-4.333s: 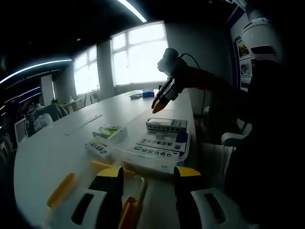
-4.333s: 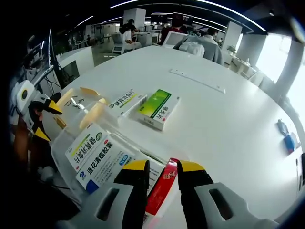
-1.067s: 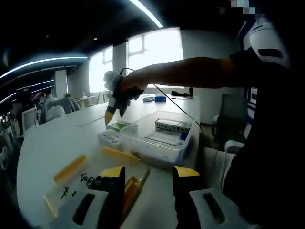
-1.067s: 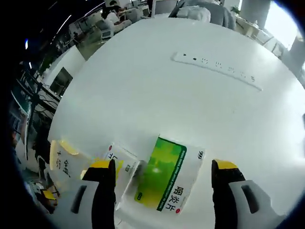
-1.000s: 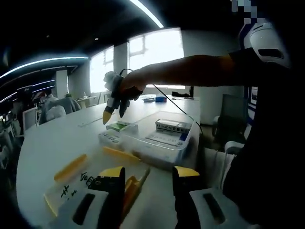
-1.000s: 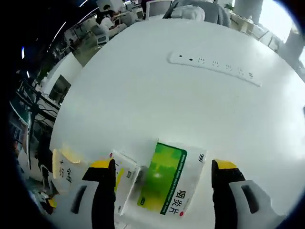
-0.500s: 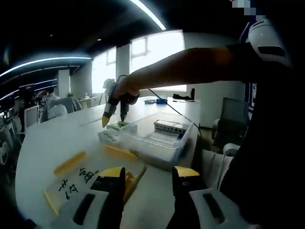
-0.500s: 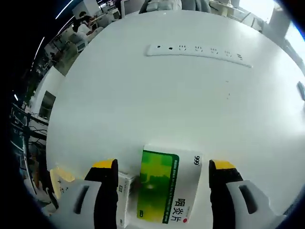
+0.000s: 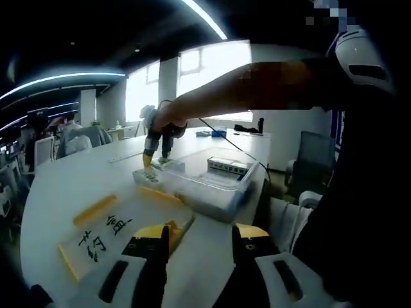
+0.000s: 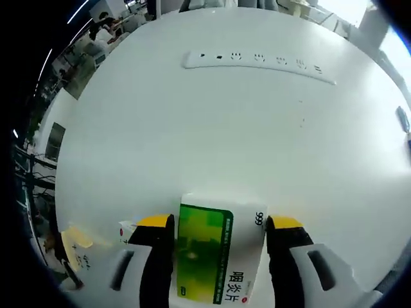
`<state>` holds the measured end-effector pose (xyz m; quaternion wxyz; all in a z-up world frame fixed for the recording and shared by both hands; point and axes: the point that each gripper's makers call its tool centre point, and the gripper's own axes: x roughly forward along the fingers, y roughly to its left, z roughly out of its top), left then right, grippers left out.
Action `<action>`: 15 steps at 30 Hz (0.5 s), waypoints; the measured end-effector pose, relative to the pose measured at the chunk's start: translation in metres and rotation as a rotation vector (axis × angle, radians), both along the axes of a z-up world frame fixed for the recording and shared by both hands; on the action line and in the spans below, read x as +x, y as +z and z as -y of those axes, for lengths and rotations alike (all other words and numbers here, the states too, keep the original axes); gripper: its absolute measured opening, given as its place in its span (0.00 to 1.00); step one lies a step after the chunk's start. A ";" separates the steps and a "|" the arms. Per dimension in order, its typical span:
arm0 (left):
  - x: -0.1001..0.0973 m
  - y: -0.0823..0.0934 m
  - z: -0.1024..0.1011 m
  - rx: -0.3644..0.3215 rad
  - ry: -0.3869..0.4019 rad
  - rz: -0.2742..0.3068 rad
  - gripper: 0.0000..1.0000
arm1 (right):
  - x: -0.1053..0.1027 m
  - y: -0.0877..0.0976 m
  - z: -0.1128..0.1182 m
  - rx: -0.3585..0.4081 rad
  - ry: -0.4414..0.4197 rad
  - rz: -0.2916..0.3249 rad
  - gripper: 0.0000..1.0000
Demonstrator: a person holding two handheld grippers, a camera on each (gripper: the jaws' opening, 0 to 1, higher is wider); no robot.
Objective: Arrange the small medicine boxes into an aligned row inside the storage area until every box is upright, visible, and separated from the surrounding clutter.
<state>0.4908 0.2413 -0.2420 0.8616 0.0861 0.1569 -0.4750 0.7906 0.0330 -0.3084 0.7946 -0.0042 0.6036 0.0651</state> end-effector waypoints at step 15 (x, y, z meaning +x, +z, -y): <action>-0.001 0.000 0.000 -0.016 0.009 -0.003 0.39 | -0.016 -0.005 -0.001 -0.068 0.042 -0.006 0.57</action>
